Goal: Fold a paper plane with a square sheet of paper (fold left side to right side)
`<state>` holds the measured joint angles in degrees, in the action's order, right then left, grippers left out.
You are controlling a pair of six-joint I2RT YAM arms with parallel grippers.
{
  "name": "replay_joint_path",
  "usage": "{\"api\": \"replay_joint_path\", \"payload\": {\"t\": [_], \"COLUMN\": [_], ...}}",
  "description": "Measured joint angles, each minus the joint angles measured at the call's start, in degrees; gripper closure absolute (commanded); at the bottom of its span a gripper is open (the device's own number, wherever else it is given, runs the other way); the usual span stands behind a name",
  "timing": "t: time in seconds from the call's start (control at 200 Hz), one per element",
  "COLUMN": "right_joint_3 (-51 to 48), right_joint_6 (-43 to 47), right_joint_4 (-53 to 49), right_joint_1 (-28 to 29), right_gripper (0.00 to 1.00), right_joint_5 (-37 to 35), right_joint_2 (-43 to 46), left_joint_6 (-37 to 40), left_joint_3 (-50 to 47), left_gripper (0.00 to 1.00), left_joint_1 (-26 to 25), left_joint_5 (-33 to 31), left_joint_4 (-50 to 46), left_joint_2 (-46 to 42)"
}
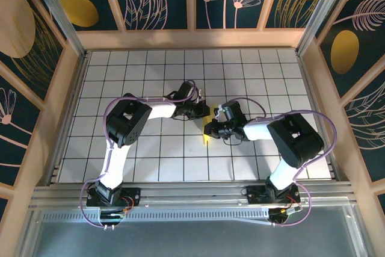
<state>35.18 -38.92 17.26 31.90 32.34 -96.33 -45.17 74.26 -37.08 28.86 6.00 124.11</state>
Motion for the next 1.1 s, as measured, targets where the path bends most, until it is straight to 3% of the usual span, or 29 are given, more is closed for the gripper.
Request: {"api": "replay_joint_path", "payload": {"t": [1.096], "right_joint_3": [-1.0], "right_joint_6": [0.0], "right_joint_4": [2.6], "right_joint_1": [3.7], "right_gripper": [1.0], "right_joint_5": [1.8], "right_joint_2": [-1.2], "left_joint_6": [0.0], "left_joint_3": [0.0], "left_gripper": [1.0], "left_joint_1": [0.0], "left_joint_5": [0.0], "left_joint_4": [0.0], "left_joint_2": [0.0]}}
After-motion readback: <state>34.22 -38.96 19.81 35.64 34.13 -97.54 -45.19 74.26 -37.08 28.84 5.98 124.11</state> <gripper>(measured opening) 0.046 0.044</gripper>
